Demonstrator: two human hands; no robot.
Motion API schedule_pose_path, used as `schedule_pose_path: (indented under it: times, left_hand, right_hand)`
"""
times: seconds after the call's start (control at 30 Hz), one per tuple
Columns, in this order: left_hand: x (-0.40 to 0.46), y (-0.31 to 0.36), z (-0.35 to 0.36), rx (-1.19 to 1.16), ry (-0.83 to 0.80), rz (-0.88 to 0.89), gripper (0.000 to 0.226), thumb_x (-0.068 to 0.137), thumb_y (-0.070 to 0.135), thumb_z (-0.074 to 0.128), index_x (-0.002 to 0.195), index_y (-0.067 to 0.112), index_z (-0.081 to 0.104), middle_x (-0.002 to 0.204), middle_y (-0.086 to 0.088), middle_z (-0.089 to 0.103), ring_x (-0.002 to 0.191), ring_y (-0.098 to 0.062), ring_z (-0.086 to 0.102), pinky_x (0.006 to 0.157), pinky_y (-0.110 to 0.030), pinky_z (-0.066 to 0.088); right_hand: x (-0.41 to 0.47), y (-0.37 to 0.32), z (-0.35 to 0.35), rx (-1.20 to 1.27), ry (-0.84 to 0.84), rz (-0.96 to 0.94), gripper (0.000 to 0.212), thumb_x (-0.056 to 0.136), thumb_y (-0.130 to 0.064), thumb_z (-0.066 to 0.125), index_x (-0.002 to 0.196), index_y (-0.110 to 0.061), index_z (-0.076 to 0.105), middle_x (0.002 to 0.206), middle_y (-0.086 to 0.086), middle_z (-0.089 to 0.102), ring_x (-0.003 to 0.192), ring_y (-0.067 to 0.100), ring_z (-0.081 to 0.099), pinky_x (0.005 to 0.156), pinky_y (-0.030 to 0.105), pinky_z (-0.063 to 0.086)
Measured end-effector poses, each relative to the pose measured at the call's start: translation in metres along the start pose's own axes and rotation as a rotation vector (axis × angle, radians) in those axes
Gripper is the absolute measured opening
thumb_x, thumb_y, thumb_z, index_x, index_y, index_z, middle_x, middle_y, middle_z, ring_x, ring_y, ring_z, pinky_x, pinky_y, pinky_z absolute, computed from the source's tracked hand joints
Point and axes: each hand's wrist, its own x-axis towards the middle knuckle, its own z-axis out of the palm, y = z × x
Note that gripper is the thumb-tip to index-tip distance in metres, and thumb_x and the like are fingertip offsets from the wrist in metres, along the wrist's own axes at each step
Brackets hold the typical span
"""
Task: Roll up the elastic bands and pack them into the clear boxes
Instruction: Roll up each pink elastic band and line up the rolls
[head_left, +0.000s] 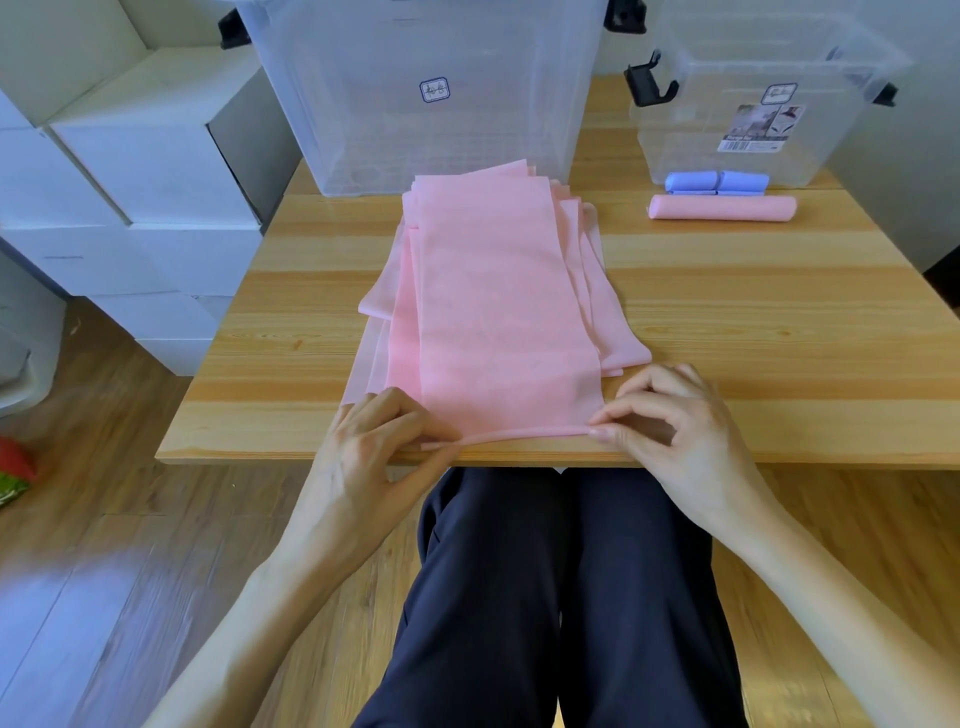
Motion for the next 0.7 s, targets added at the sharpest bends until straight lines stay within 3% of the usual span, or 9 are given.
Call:
schedule_pose_path:
  times: [0.1, 0.27, 0.43, 0.57, 0.7]
  left_hand:
    - [0.005, 0.001, -0.004, -0.005, -0.027, -0.015, 0.011, 0.092, 0.040, 0.065, 0.089, 0.032, 0.073, 0.087, 0.024, 0.055, 0.087, 0.001, 0.053, 0.083, -0.014, 0.035]
    - [0.009, 0.004, -0.014, -0.042, -0.113, -0.023, 0.008, 0.091, 0.027, 0.069, 0.085, 0.032, 0.072, 0.081, 0.022, 0.057, 0.087, 0.003, 0.055, 0.083, -0.002, 0.033]
    - [0.013, 0.002, -0.014, -0.029, -0.136, -0.086, 0.008, 0.088, 0.029, 0.071, 0.082, 0.033, 0.070, 0.079, 0.017, 0.061, 0.086, -0.005, 0.057, 0.081, -0.008, 0.034]
    - [0.011, 0.000, -0.010, -0.010, -0.077, -0.012, 0.014, 0.091, 0.038, 0.054, 0.090, 0.036, 0.068, 0.088, 0.018, 0.058, 0.087, -0.003, 0.055, 0.085, -0.017, 0.036]
    - [0.006, -0.006, -0.005, 0.038, -0.047, 0.078, 0.025, 0.093, 0.025, 0.051, 0.100, 0.028, 0.074, 0.094, 0.014, 0.057, 0.087, -0.007, 0.053, 0.081, -0.026, 0.042]
  right_hand:
    - [0.003, -0.003, -0.002, -0.021, -0.030, 0.011, 0.031, 0.081, -0.052, 0.059, 0.081, -0.026, 0.075, 0.084, -0.012, 0.059, 0.096, 0.002, 0.045, 0.089, 0.021, 0.029]
    - [0.003, -0.008, -0.009, -0.111, -0.140, 0.049, 0.014, 0.085, -0.041, 0.065, 0.080, -0.029, 0.071, 0.087, -0.014, 0.060, 0.098, 0.001, 0.044, 0.088, 0.013, 0.022]
    - [0.010, -0.016, -0.007, -0.205, -0.123, 0.126, 0.017, 0.080, -0.037, 0.073, 0.070, -0.028, 0.063, 0.081, -0.014, 0.057, 0.090, 0.008, 0.044, 0.080, 0.025, 0.022]
    - [0.009, -0.017, -0.006, -0.094, -0.105, 0.102, 0.013, 0.081, -0.026, 0.075, 0.075, -0.027, 0.063, 0.084, -0.015, 0.060, 0.091, 0.005, 0.046, 0.085, 0.023, 0.029]
    - [0.002, -0.011, -0.002, -0.060, -0.101, 0.012, 0.009, 0.089, -0.023, 0.068, 0.082, -0.028, 0.068, 0.087, -0.014, 0.059, 0.100, 0.001, 0.044, 0.091, 0.017, 0.030]
